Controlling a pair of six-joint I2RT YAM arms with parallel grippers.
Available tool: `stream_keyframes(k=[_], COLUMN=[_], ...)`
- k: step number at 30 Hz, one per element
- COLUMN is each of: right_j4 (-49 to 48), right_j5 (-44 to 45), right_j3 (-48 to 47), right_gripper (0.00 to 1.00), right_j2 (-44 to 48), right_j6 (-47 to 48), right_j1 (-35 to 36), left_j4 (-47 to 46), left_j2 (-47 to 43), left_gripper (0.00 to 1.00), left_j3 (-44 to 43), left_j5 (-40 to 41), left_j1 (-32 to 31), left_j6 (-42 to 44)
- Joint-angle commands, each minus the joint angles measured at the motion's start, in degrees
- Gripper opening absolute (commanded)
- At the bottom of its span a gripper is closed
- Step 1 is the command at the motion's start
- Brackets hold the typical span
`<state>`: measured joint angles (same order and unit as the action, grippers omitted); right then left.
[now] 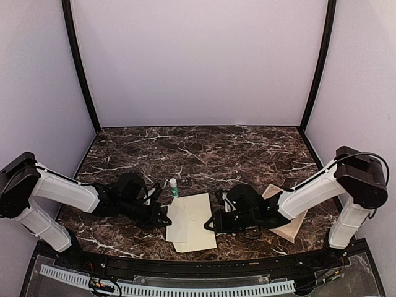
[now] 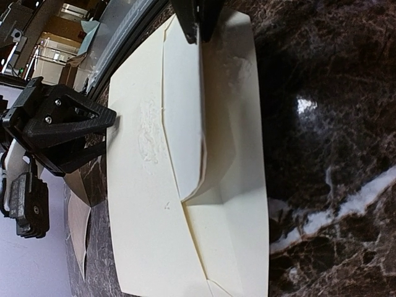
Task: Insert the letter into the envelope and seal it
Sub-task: Place the letter in the envelope.
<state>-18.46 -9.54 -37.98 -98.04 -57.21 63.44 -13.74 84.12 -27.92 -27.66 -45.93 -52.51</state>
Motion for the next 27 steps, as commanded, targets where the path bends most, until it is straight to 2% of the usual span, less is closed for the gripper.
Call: stream_keyframes(k=[1,6,27], right_j4=[-4.45,-6.23,-6.35], right_j5=[-1.18,-2.82,-3.19], right_j3=[2.94,2.94,2.11], right_gripper=[0.26,0.24,0.22], right_j2=[1.24,0.64,-0.56], right_j6=[-3.48,-3.96,-3.26], right_j1=[0.38,0.20,0.27], left_j4=[-0.91,-2.88,-5.56], left_j2=[-0.51,0.42,7.94], left_gripper=[0.00,0.00,0.00], left_j3=[1.43,2.03,-5.16], left_j5=[-0.17,-0.82,1.94], left_j1=[-0.27,-0.56,-6.47], left_j6=[-0.08,-0.90,-1.96])
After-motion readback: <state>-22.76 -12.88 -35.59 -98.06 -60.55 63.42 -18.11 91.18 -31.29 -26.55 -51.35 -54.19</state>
